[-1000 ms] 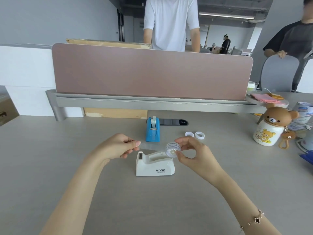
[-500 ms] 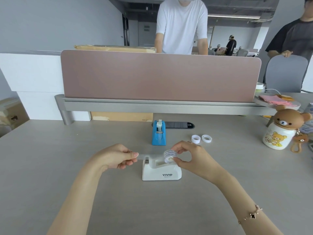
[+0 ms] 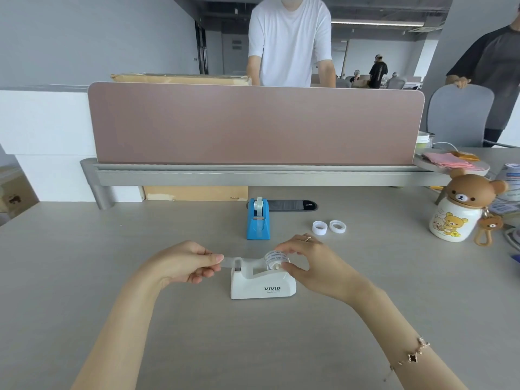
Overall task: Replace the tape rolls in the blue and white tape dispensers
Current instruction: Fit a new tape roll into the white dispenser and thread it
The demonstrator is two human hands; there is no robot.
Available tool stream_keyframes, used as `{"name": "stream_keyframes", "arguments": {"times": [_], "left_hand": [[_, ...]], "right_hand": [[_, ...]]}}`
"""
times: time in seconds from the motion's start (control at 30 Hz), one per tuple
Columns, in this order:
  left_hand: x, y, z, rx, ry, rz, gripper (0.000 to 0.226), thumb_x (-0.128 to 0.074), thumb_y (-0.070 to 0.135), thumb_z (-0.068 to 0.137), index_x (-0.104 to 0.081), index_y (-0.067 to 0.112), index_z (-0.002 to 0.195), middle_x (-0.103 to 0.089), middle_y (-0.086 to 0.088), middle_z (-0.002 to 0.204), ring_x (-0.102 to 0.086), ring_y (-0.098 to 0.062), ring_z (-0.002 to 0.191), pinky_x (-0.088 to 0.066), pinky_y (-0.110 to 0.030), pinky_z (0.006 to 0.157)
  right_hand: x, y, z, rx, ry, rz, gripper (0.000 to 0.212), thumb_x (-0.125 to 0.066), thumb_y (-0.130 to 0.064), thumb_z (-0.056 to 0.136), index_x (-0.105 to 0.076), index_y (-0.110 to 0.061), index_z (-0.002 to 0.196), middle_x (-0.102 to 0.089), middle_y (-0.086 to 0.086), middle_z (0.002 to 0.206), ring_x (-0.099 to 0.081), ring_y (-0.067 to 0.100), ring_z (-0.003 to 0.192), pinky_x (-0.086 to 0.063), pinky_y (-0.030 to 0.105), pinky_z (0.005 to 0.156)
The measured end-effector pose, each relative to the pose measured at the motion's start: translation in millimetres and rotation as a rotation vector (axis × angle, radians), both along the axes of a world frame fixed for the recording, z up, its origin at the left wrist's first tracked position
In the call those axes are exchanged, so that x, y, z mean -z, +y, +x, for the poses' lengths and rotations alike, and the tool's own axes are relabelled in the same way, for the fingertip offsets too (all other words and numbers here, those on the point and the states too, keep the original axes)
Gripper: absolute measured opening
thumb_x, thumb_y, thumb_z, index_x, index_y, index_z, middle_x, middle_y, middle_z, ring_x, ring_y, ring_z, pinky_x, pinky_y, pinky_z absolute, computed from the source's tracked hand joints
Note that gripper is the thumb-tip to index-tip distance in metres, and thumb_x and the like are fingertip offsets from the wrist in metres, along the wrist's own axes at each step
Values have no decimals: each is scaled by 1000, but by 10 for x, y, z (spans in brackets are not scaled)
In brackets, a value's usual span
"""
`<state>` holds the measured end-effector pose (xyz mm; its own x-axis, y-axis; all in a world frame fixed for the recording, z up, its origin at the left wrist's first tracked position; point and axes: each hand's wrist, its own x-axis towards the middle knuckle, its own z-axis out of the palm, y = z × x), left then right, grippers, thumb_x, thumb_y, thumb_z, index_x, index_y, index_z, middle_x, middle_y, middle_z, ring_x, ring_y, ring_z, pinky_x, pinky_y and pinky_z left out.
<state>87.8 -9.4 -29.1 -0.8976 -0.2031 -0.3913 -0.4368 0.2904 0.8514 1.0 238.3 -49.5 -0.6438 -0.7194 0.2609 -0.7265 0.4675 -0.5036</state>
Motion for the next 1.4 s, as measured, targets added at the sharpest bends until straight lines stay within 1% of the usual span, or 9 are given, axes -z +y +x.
{"name": "stream_keyframes", "arguments": {"times": [0.17,0.33,0.4,0.57,0.83,1.0,1.17,1.3,1.4], "left_hand": [[-2,-5,5,-26,16,36,13,-60,18,92,-63,8,84,-64,-1,76,-56,-3,54,-44,-13,44],[5,-14,13,-15,6,63,12,-60,18,92,-62,8,86,-64,0,77,-57,-2,53,-44,-13,45],[2,-25,14,-15,9,84,11,-59,18,92,-62,8,88,-64,0,77,-57,-2,53,-44,-13,46],[25,-85,33,-6,-8,108,11,-61,18,90,-64,8,89,-65,-1,79,-59,-4,58,-45,-14,48],[116,-135,45,67,-78,130,9,-68,18,85,-68,9,86,-70,5,70,-61,-3,62,-47,-14,53],[150,-60,57,191,-121,127,8,-65,19,88,-68,12,86,-70,10,65,-63,0,62,-48,-13,59],[146,-45,60,191,-87,177,8,-65,18,88,-68,10,87,-71,9,65,-64,0,62,-50,-12,60],[126,-27,48,147,-29,258,7,-63,14,89,-66,9,86,-70,9,62,-63,-1,60,-53,-13,61],[119,-18,45,154,-42,279,7,-63,13,89,-67,9,84,-69,7,64,-63,-2,61,-55,-14,62]], "right_hand": [[6,-15,13,-9,56,56,23,-51,-21,94,-59,-25,115,-50,-18,99,-43,4,100,-40,21,91],[49,-24,18,0,70,69,24,-49,-21,93,-59,-25,114,-52,-13,107,-43,8,104,-43,28,94],[57,-21,21,1,69,65,26,-53,-28,90,-59,-27,115,-52,-13,109,-44,8,106,-44,27,95],[106,-39,-14,-8,12,127,52,-68,-41,78,-49,-32,126,-47,-17,118,-39,7,114,-40,25,98],[147,-7,-89,-8,-50,123,45,-68,-36,79,-52,-39,121,-49,-20,118,-42,6,116,-41,29,100],[135,27,-138,-24,-60,138,46,-65,-26,85,-49,-36,127,-45,-25,120,-41,4,119,-37,26,103],[162,46,-197,-25,-83,114,46,-65,-23,86,-48,-37,127,-40,-39,113,-44,5,115,-38,25,100],[182,67,-229,-7,-110,81,47,-65,-22,86,-48,-40,126,-42,-38,117,-44,2,114,-33,17,91],[178,76,-230,-6,-117,77,47,-65,-21,87,-49,-38,127,-41,-38,118,-45,3,114,-33,17,92]]}}
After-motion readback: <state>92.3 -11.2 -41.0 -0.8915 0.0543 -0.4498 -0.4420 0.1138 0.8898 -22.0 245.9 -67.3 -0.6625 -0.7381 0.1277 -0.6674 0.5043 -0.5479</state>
